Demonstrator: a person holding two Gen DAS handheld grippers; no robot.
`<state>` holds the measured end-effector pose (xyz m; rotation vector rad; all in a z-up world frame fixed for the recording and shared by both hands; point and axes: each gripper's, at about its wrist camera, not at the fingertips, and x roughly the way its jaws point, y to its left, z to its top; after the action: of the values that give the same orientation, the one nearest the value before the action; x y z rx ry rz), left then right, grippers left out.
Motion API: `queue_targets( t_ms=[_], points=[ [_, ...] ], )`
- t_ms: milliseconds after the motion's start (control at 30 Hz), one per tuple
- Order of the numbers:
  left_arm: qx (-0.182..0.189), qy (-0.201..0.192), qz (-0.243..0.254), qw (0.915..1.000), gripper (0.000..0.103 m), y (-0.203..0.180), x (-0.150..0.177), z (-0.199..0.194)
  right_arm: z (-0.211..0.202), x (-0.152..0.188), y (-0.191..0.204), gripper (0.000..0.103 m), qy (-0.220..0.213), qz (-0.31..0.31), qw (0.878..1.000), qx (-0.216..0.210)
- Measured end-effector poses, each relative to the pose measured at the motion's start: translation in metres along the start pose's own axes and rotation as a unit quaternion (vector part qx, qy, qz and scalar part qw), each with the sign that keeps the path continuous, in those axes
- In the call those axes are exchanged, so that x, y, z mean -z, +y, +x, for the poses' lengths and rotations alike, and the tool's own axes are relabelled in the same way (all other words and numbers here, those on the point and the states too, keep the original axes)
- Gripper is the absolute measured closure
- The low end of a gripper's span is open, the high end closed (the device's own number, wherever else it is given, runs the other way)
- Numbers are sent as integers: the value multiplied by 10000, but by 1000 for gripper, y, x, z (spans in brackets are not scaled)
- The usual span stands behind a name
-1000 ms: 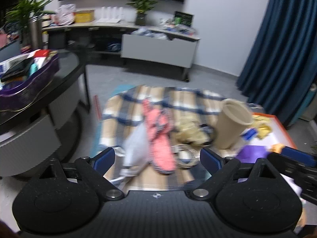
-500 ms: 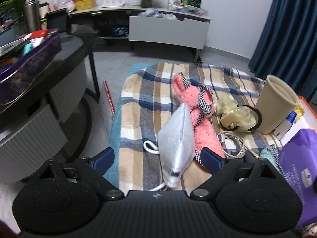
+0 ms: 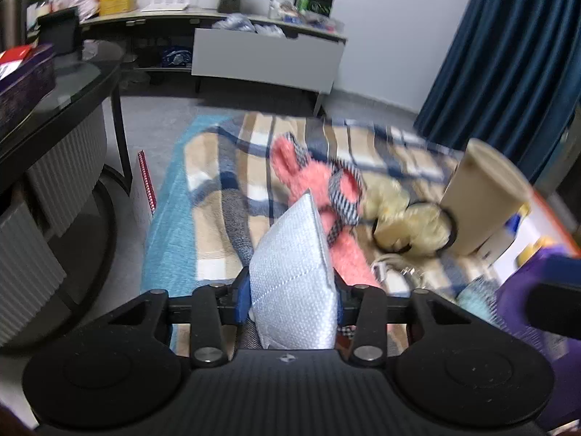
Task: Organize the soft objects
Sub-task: 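Grasp the white face mask with the left gripper while the right grasps the pink plush bunny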
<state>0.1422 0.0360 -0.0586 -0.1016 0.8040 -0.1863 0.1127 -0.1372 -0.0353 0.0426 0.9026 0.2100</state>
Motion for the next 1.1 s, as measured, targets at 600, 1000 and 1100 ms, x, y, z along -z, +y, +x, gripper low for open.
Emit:
queue_targets(
  t_ms=[600,1000,1100],
  points=[
    [278,-793,-971,9917,63,40,2,-64,110,-29,29,32,431,-227,9985,256],
    [36,-1025,-1308,9861,63,57,-5,-70,160,-31,30,52,619,-395,9957,569],
    [-19,-1088,-1230,9864,63,53,-4,-70,135,-33,30,53,341,-373,9975,488]
  ],
)
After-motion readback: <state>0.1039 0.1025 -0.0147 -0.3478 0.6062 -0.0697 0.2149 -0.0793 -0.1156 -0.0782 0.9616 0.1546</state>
